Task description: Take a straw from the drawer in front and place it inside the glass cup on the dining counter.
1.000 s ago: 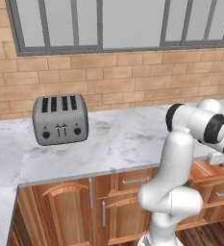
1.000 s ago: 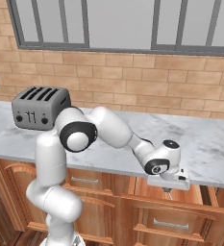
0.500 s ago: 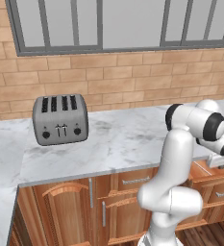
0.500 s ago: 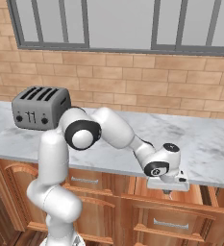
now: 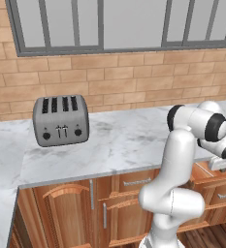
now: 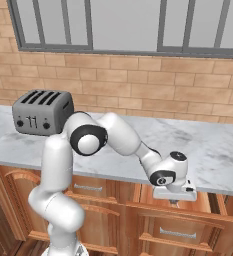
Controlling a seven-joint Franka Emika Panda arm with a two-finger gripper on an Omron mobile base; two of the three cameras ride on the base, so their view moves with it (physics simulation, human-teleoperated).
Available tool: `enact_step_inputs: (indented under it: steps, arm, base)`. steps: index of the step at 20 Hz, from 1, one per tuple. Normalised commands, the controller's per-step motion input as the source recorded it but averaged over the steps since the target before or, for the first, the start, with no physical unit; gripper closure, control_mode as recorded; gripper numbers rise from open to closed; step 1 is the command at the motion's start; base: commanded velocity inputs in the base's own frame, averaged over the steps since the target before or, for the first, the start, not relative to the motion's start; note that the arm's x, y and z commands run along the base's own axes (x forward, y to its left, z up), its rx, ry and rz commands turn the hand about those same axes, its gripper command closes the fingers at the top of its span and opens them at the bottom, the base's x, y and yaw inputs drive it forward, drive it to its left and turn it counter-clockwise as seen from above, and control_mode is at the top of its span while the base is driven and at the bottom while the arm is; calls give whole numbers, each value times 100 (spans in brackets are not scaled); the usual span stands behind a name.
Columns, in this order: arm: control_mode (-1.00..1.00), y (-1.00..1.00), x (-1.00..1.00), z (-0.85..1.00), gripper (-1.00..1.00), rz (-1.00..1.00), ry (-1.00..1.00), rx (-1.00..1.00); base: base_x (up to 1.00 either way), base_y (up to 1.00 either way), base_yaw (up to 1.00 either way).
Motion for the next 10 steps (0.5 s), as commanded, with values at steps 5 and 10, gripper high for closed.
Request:
enact_step_inputs:
  steps: [5,10]
  arm:
    - [-100,0,0,-10,100,0,0,0]
    - [-100,0,0,-14,100,0,0,0]
  base:
    - [0,0,0]
    - [0,0,0]
